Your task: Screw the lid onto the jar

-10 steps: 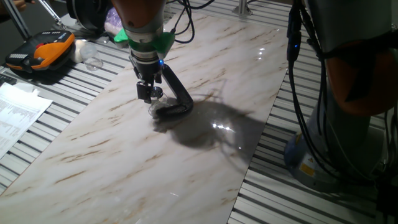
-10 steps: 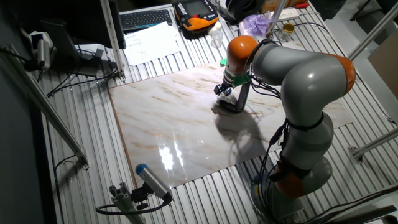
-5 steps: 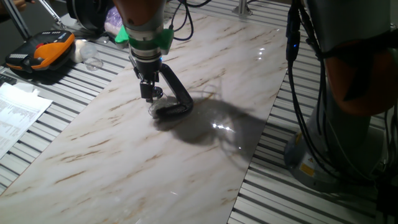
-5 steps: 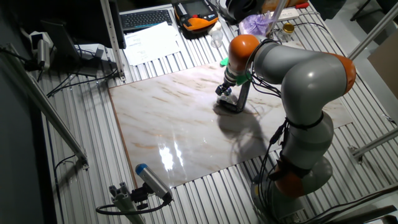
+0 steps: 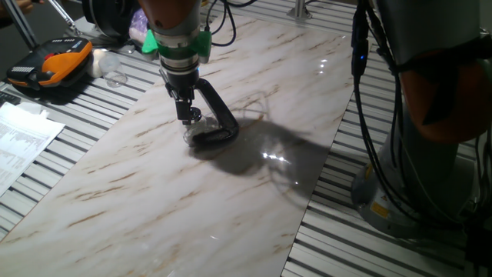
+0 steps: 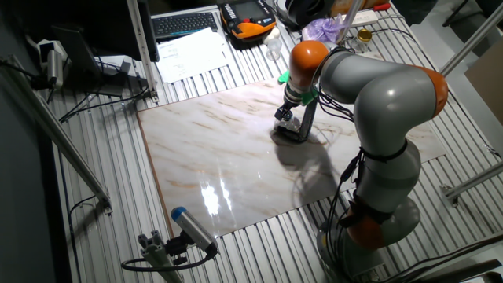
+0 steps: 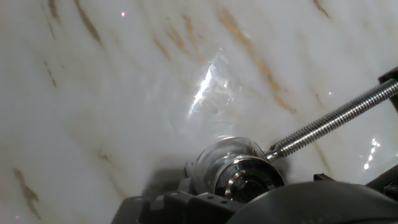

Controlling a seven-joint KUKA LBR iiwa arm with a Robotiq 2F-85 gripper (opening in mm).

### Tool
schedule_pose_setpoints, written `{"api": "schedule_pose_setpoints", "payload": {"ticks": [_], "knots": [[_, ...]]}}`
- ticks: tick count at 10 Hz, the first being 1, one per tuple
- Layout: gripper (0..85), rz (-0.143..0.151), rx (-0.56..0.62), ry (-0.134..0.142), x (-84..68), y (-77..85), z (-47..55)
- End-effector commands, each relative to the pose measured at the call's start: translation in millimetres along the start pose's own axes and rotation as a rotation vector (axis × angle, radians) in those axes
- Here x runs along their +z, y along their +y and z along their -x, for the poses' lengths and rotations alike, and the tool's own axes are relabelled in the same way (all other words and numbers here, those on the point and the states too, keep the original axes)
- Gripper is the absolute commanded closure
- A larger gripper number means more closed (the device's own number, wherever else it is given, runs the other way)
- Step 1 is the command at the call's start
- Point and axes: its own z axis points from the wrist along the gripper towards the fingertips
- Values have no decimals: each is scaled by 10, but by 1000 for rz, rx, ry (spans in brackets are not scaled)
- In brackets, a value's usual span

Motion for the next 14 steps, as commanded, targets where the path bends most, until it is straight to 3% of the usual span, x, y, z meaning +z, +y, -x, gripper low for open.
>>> {"api": "schedule_pose_setpoints", "payload": {"ticks": [1,3,4,9,14], "knots": [[0,-3,0,4,-2,3,-1],[0,-3,-1,10,10,14,-6],[170,0,-1,15,15,19,-13],[170,-9,-2,30,40,-8,-43],[170,0,-2,40,103,-13,-84]]}}
